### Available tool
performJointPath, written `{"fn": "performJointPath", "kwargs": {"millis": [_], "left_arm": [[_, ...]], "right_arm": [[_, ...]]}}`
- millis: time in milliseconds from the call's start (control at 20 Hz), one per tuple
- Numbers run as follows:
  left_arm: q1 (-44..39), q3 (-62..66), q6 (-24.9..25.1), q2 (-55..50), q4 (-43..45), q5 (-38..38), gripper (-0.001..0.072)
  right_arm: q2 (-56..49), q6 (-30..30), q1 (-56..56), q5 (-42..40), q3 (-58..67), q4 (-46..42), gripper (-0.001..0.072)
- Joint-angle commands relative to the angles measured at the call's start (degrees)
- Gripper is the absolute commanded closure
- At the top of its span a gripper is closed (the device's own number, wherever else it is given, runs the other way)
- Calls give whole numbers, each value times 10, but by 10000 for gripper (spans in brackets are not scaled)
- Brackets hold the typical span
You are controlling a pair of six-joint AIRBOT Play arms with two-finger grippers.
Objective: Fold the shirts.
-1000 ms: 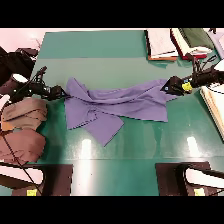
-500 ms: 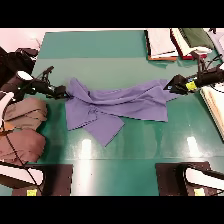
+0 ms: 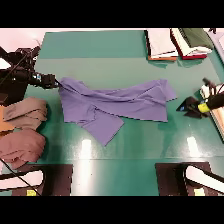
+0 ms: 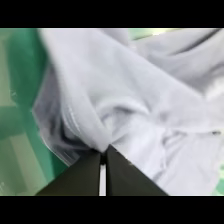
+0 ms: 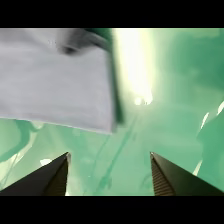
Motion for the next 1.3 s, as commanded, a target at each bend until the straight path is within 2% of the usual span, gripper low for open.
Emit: {"fn": "performJointPath", "kwargs": {"millis": [0, 250, 300, 400, 450, 600, 650, 750, 850, 1050, 1250], "left_arm": [[0, 0, -1, 15, -2, -15, 684], [0, 1, -2, 15, -12, -15, 684], [0, 1, -2, 15, -13, -15, 684], [0, 0, -2, 15, -13, -15, 685], [0, 1, -2, 15, -13, -15, 684], [0, 1, -2, 15, -14, -16, 684], [0, 1, -2, 15, -14, -19, 684], [0, 1, -2, 15, -14, -21, 685], [0, 1, -12, 23, -14, -18, 685], [0, 20, -30, 108, -15, -5, 685], [0, 139, -62, 232, -15, 18, 685]], "right_arm": [[5, -27, -27, -52, -106, 27, 185], [5, -44, 40, -148, -160, 101, 193], [5, -43, 60, -164, -160, 111, 232], [5, -42, 88, -193, -160, 120, 233], [4, -42, 97, -203, -160, 130, 266], [-30, -42, 118, -198, -151, 150, 272], [-43, -44, 127, -195, -144, 150, 301], [-53, -63, 150, -193, -120, 149, 543], [-45, -63, 168, -196, -88, 144, 693], [35, -63, 174, -178, 2, 124, 693], [170, -63, 137, -166, 166, 125, 693]]}}
